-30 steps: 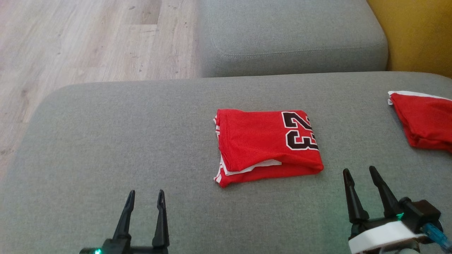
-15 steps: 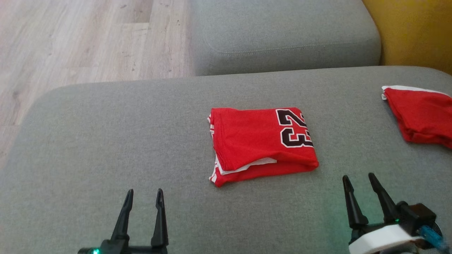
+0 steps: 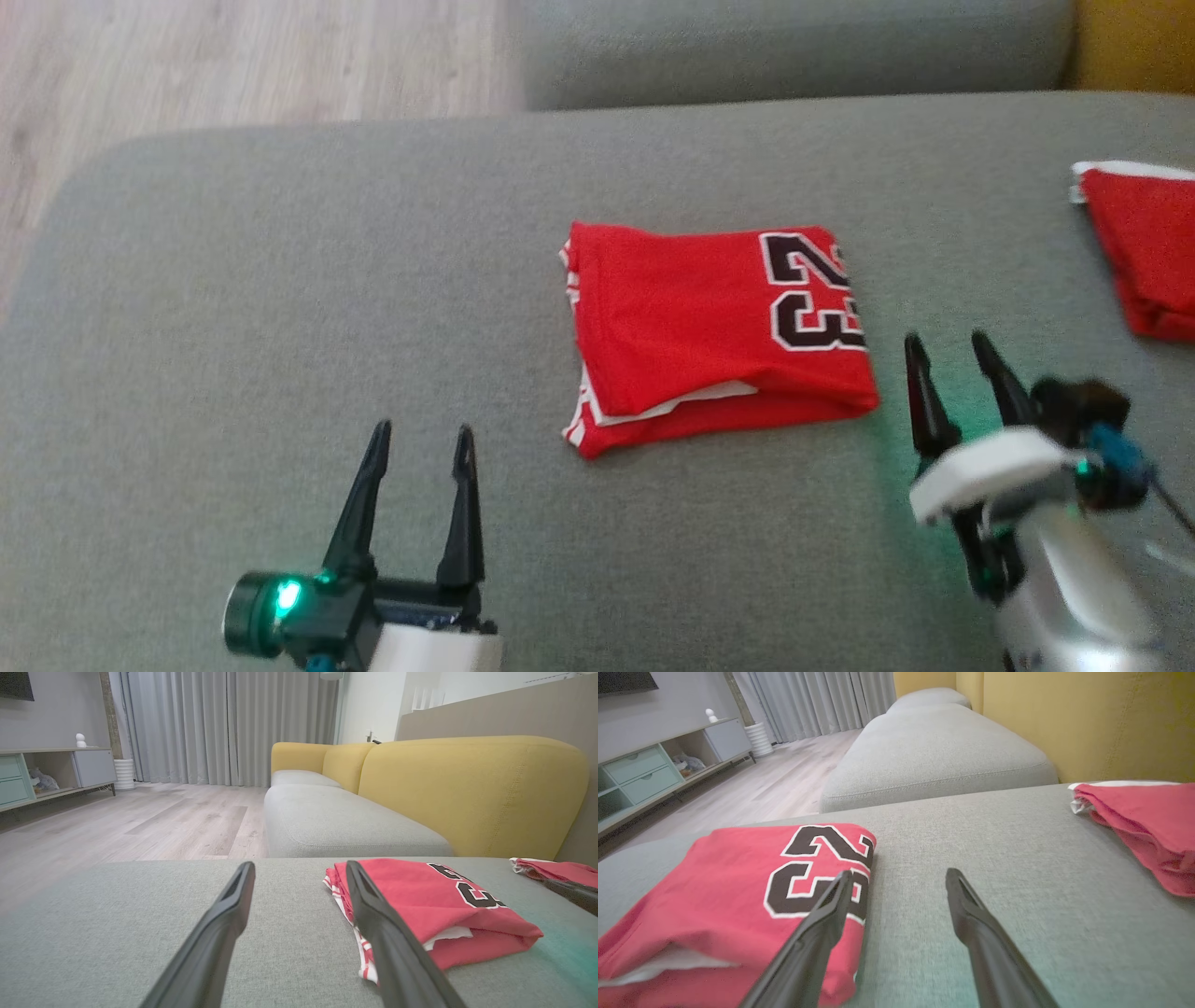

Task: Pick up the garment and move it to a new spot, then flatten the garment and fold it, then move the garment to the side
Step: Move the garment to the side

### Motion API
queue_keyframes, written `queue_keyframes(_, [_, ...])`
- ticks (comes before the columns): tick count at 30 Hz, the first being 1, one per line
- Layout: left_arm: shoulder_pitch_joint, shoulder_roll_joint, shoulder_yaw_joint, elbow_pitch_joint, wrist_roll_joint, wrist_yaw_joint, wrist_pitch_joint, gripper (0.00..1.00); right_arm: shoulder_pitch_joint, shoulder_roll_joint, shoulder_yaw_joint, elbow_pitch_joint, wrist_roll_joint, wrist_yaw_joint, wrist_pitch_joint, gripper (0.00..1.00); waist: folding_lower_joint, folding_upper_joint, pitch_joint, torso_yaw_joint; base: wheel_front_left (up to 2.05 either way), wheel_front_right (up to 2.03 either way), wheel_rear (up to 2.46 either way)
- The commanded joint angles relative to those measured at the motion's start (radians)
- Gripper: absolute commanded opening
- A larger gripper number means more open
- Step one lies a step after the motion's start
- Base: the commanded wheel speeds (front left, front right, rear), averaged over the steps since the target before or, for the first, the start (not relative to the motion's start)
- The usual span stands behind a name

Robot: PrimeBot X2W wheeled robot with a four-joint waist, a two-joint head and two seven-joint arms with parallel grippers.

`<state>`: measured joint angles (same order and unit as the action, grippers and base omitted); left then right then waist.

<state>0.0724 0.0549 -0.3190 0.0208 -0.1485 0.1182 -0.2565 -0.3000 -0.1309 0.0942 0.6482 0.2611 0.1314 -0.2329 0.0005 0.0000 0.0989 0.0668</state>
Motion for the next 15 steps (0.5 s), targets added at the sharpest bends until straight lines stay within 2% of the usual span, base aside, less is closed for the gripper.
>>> queue_keyframes(1, [-0.033, -0.005, 0.023, -0.037, 0.008, 0.009, -0.005, 1.0, -0.042, -0.005, 0.028, -0.013, 0.008, -0.001, 0.0, 1.0, -0.0005, 0.0, 0.035, 0.023, 0.0, 0.0, 0.0])
queue_keyframes(8, [-0.077, -0.005, -0.009, -0.034, 0.011, 0.027, -0.005, 1.0, -0.21, 0.01, 0.087, 0.194, 0.083, -0.001, 0.047, 1.0, -0.0005, 0.0, 0.104, 0.058, 0.0, 0.0, 0.0])
queue_keyframes(9, [-0.081, -0.005, -0.011, -0.032, 0.012, 0.029, -0.005, 1.0, -0.225, 0.014, 0.102, 0.221, 0.095, -0.001, 0.057, 0.89, -0.0005, 0.0, 0.11, 0.059, 0.0, 0.0, 0.0])
queue_keyframes(10, [-0.085, -0.005, -0.013, -0.03, 0.013, 0.031, -0.005, 1.0, -0.237, 0.018, 0.116, 0.245, 0.108, -0.001, 0.066, 0.66, -0.0005, 0.0, 0.115, 0.059, 0.0, 0.0, 0.0])
queue_keyframes(11, [-0.089, -0.005, -0.014, -0.028, 0.013, 0.034, -0.005, 1.0, -0.247, 0.022, 0.13, 0.266, 0.125, -0.001, 0.074, 0.11, -0.0005, 0.0, 0.119, 0.058, 0.0, 0.0, 0.0])
queue_keyframes(12, [-0.091, -0.005, -0.014, -0.027, 0.013, 0.036, -0.005, 1.0, -0.256, 0.027, 0.147, 0.281, 0.142, -0.001, 0.077, 0.0, -0.0005, 0.0, 0.122, 0.054, 0.0, 0.0, 0.0])
queue_keyframes(15, [-0.097, -0.005, -0.01, -0.026, 0.016, 0.039, -0.005, 1.0, -0.279, 0.03, 0.191, 0.293, 0.184, -0.001, 0.054, 0.0, -0.0005, 0.0, 0.131, 0.031, 0.0, 0.0, 0.0])
